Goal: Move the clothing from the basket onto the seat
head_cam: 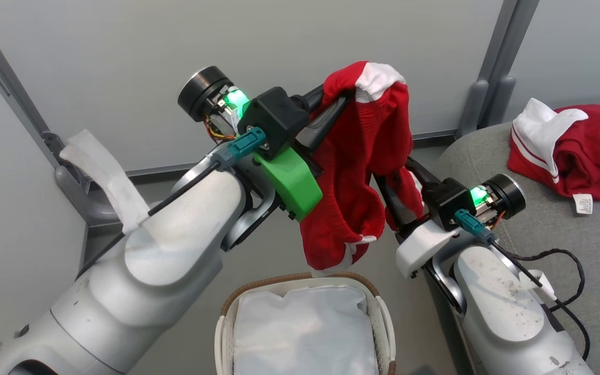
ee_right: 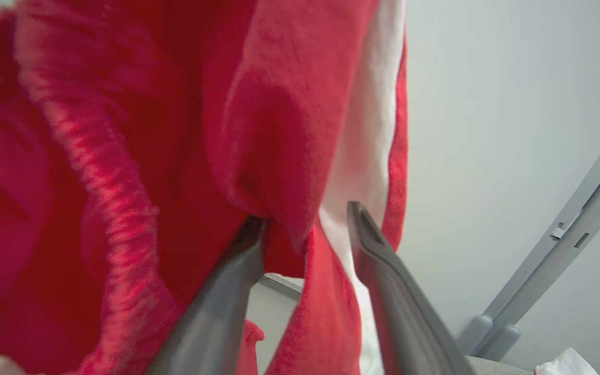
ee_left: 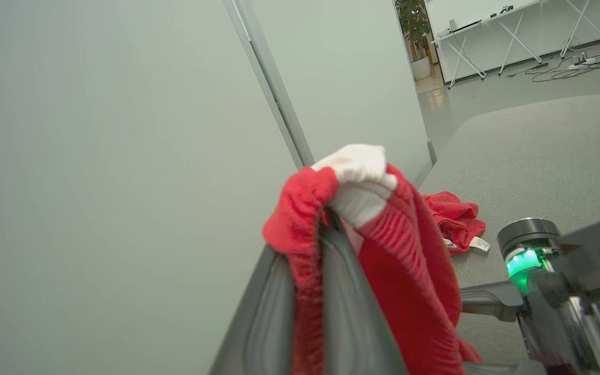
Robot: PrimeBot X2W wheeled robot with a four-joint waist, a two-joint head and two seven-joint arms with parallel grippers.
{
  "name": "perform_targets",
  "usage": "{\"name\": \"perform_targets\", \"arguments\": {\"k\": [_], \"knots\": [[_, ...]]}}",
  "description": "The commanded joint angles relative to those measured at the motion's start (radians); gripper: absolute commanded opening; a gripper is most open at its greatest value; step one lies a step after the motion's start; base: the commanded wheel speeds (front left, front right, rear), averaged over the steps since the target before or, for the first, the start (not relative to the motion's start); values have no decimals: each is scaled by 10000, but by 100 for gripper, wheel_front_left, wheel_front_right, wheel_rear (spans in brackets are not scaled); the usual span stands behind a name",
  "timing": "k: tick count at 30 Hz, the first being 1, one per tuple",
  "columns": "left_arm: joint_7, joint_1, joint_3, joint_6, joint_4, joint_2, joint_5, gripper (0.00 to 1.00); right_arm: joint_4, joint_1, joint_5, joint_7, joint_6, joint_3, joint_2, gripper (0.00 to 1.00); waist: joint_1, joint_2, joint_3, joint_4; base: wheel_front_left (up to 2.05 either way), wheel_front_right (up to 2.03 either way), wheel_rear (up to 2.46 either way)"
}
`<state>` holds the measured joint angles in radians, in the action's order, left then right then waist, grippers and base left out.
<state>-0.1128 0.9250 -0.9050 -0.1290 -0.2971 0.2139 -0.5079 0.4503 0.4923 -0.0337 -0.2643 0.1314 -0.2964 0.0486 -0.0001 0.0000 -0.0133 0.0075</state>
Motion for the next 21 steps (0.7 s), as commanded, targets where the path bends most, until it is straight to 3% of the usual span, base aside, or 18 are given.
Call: {"name": "perform_targets", "arguments": {"k": [1,14,15,16,17,18,19,20,21], "knots": [[-57,-239,66,50,22,126,-146,0,-18,155,109,-4,-14,10,38,0,1,0,-24,22,0,0,0],[-608,-1428,288,345,-369,359,-779,0,-397,41,95,-4,-14,257,35,0,1,0,-7,-165,0,0,0],[-668,-1506,310,353,-422,343,-817,5,-423,41,78,-4,-14,289,35,0,1,0,-2,-177,0,0,0],[-762,-1618,364,398,-484,314,-895,16,-459,42,56,-4,-14,348,36,0,1,0,5,-193,0,0,0],[-838,-1722,405,424,-532,283,-960,35,-494,43,45,-4,-14,397,36,0,1,0,11,-204,0,0,0],[-933,-1870,445,437,-594,248,-1024,47,-540,46,17,-4,-14,464,35,0,1,0,18,-216,0,0,0],[-997,-1981,472,474,-650,227,-1062,78,-563,52,3,-4,-14,517,35,0,1,0,26,-224,0,0,0],[-1078,-2132,498,502,-729,198,-1142,100,-602,67,-16,-4,-14,594,35,0,1,0,37,-233,0,0,0],[-1154,-2269,534,520,-798,166,-1193,100,-641,79,-20,-4,-14,658,36,0,1,0,47,-239,0,0,0]]}}
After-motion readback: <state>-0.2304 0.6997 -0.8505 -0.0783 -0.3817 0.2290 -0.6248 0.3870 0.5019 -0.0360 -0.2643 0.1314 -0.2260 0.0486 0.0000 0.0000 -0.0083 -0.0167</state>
